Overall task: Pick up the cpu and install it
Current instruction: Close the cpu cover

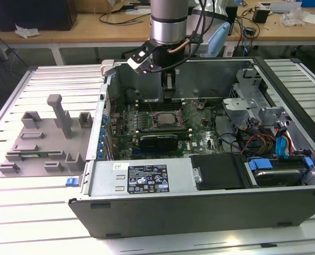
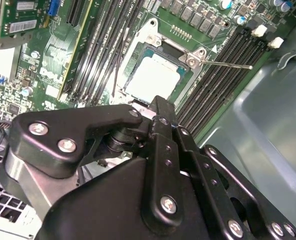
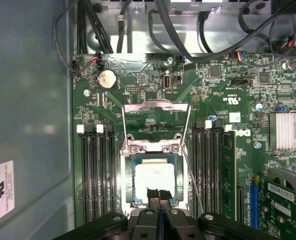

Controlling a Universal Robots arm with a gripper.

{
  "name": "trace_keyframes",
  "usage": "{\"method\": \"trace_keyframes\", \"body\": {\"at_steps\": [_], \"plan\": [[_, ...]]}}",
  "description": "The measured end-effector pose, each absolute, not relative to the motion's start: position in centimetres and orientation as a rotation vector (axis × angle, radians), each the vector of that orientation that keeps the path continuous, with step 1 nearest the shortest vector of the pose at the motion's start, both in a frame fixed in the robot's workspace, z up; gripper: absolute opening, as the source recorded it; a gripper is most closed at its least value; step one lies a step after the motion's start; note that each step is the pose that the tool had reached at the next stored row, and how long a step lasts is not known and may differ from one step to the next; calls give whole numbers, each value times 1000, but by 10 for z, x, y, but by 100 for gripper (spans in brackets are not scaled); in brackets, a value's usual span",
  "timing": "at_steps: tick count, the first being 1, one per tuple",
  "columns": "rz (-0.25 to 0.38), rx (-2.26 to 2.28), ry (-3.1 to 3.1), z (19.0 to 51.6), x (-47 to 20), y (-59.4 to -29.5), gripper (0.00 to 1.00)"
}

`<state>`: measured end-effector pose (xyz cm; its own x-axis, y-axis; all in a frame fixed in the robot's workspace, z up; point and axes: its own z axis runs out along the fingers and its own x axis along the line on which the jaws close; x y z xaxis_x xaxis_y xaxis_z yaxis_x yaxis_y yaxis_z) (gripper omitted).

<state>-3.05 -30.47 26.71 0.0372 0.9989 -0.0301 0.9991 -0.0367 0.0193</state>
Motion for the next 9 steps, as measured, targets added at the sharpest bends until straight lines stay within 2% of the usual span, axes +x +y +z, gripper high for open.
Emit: {"method": "trace_keyframes", "body": {"at_steps": [9], "plan": [[-13, 2237, 2156, 270, -29, -305, 11]]}}
